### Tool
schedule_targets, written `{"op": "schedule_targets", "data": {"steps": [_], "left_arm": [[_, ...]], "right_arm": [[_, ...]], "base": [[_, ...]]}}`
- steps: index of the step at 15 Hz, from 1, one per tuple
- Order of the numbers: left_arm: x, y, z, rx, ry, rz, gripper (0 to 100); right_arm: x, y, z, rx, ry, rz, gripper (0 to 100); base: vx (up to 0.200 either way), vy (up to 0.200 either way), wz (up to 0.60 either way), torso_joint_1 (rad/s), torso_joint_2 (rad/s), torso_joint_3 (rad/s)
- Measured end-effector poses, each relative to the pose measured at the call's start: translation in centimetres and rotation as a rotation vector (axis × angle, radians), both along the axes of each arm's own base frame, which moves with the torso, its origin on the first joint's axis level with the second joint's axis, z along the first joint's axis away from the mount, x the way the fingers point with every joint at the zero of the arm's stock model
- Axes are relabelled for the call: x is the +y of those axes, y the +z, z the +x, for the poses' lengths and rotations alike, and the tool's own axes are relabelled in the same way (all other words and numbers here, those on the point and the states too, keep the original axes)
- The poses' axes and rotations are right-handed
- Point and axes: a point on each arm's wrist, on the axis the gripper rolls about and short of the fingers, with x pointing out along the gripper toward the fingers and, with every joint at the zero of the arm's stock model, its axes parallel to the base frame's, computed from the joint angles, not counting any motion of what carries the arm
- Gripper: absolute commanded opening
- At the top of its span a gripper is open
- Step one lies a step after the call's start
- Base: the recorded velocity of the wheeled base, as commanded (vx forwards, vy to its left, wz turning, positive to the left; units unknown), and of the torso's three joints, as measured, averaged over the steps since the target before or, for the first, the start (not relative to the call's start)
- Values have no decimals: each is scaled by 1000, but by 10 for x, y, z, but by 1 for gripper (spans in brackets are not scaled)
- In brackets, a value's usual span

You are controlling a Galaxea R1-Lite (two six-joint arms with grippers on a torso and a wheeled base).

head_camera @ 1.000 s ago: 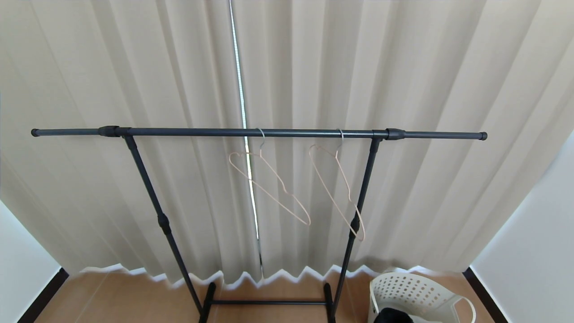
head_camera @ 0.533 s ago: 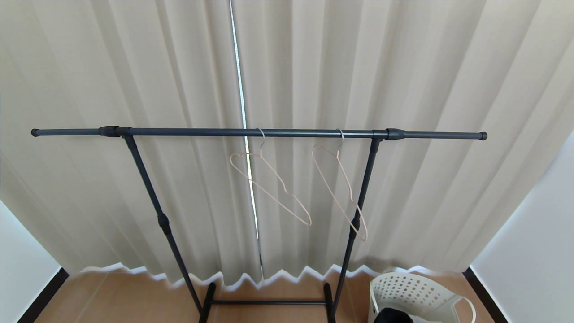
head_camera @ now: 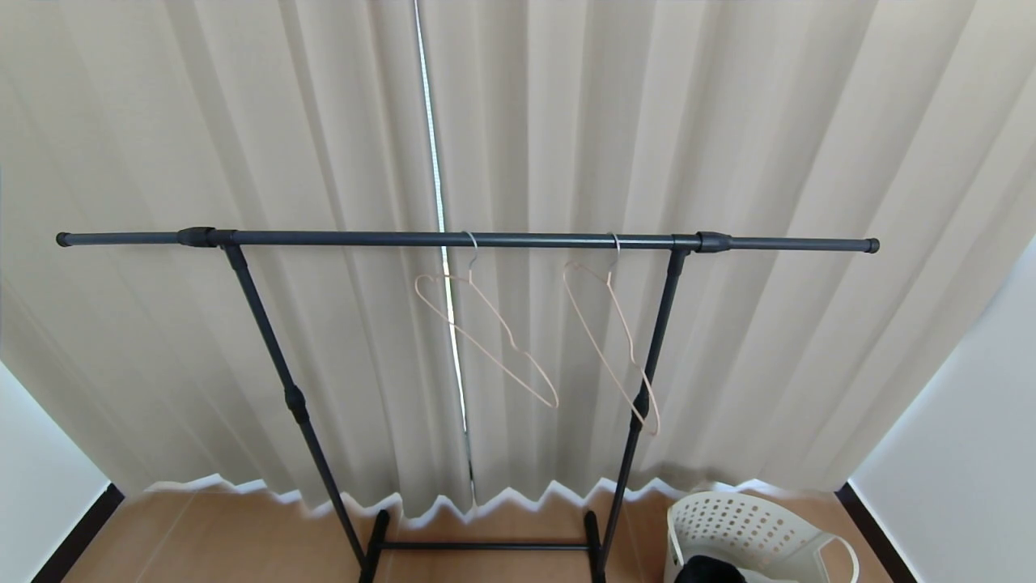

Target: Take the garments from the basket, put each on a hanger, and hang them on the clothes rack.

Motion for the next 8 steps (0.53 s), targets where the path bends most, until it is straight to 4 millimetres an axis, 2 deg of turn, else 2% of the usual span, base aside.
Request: {"op": "schedule_targets", "data": {"steps": [6,8], "left_arm": [[0,0,0,0,0,0,100],[0,0,0,0,0,0,100]], "right_arm": [[0,-1,0,5,5,-9,100],[0,0,0,5,6,3,100]], "base": [[0,0,0,0,0,0],[0,0,0,-98,200,124]]}}
